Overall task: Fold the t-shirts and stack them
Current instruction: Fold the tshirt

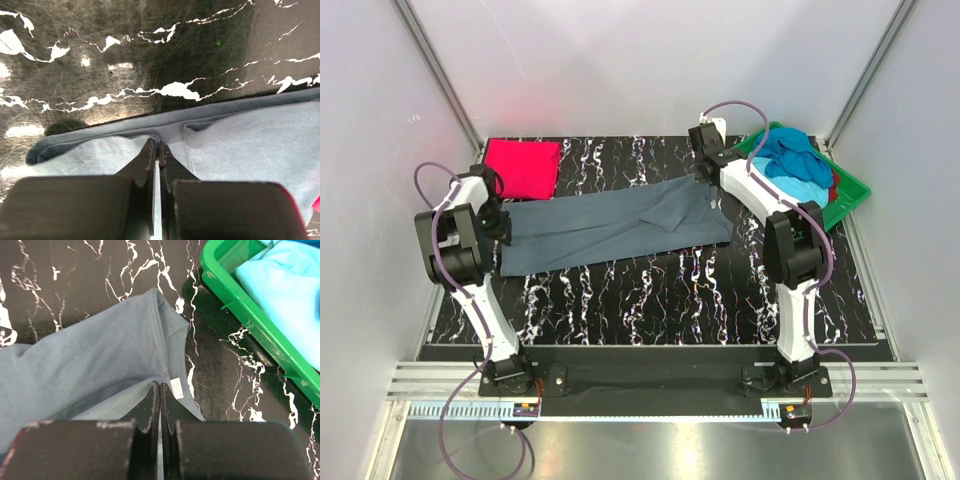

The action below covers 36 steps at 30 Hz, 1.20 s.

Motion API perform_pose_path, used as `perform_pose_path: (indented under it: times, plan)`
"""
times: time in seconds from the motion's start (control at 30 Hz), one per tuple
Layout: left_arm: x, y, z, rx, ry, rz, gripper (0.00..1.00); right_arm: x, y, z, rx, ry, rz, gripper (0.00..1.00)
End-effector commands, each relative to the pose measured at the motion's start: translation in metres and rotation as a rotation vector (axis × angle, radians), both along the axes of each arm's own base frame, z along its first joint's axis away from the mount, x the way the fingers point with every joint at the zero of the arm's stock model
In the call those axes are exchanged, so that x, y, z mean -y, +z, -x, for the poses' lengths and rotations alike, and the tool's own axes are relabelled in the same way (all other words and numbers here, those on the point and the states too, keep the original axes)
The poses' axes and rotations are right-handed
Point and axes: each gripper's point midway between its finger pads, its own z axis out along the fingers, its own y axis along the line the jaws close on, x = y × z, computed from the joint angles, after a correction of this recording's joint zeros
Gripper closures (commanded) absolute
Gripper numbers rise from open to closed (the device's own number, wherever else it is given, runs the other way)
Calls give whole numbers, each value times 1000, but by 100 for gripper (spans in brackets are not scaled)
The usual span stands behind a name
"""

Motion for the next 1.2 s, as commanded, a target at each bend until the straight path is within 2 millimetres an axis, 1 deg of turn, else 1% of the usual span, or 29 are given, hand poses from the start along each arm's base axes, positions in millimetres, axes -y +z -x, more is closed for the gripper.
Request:
perform_pose_path:
  times: [0.0, 0.07, 0.17, 0.2, 0.3, 0.33, 0.37, 0.4, 0.43, 0.47, 0.53, 0.57, 0.6, 0.63, 0.67, 0.7, 0.73, 0.77, 0.8, 0.87, 0.9, 0.93, 0.97, 1.0, 1.07, 1.1, 1.17]
  plan:
    - [-15, 15, -12, 41, 20, -82, 100, 12, 14, -19, 60, -38, 14, 100]
    - [-14, 14, -16, 44, 14, -72, 100, 12, 11, -21, 56, -40, 12, 100]
    - [-9, 6, -22, 38, -10, -35, 100, 10, 8, -23, 53, -37, 0, 100]
    - [-8, 6, -23, 38, -13, -29, 96, 8, 8, -23, 51, -31, -6, 100]
    - [-8, 8, -25, 46, -18, -25, 91, 1, 5, -25, 46, -3, -26, 100]
    - [-9, 11, -26, 55, -23, -30, 83, -5, 6, -27, 44, 21, -48, 98]
    - [-9, 18, -28, 71, -26, -33, 77, -9, 7, -27, 39, 40, -59, 85]
    - [-9, 23, -29, 82, -31, -36, 71, -14, 7, -27, 32, 56, -75, 79]
    - [-9, 28, -31, 94, -40, -41, 63, -18, 16, -28, 38, 64, -97, 73]
    - [-11, 41, -33, 124, -41, -51, 58, -16, 16, -22, 11, 51, -97, 63]
    - [-11, 55, -35, 155, -53, -69, 50, -17, 32, -17, 16, 13, -147, 57]
    - [-13, 68, -34, 180, -55, -89, 42, -17, 32, -8, -13, 1, -168, 55]
    - [-13, 74, -32, 191, -57, -101, 36, -23, 35, -3, -23, -31, -234, 54]
    - [-15, 79, -29, 195, -53, -121, 34, -34, 35, 10, -56, -6, -304, 54]
    - [-13, 80, -24, 190, -60, -133, 32, -42, 32, 17, -76, 0, -357, 52]
    - [-12, 91, -22, 209, -64, -156, 31, -55, 37, 26, -85, -4, -436, 50]
    - [-15, 93, -19, 203, -68, -185, 31, -67, 18, 43, -159, 21, -490, 48]
    - [-9, 92, -16, 198, -86, -187, 31, -76, 17, 45, -148, 8, -541, 48]
    - [-6, 93, -15, 196, -109, -187, 31, -91, 8, 62, -189, 35, -571, 47]
    - [12, 87, -24, 213, -199, -147, 34, -103, 5, 67, -178, 41, -597, 47]
    - [19, 85, -27, 214, -239, -132, 36, -107, -1, 75, -187, 31, -612, 46]
    - [25, 78, -27, 194, -278, -121, 37, -116, 1, 74, -171, 45, -647, 45]
    - [34, 73, -25, 177, -303, -119, 37, -118, -2, 75, -183, 17, -688, 45]
    - [36, 69, -22, 165, -308, -119, 36, -121, -10, 79, -204, 8, -710, 45]
    - [40, 58, -13, 144, -306, -119, 36, -124, -16, 79, -210, -20, -738, 45]
    - [39, 55, -10, 139, -305, -118, 36, -121, -28, 81, -223, -58, -743, 45]
    - [38, 47, -5, 119, -309, -113, 36, -120, -34, 76, -201, -77, -747, 44]
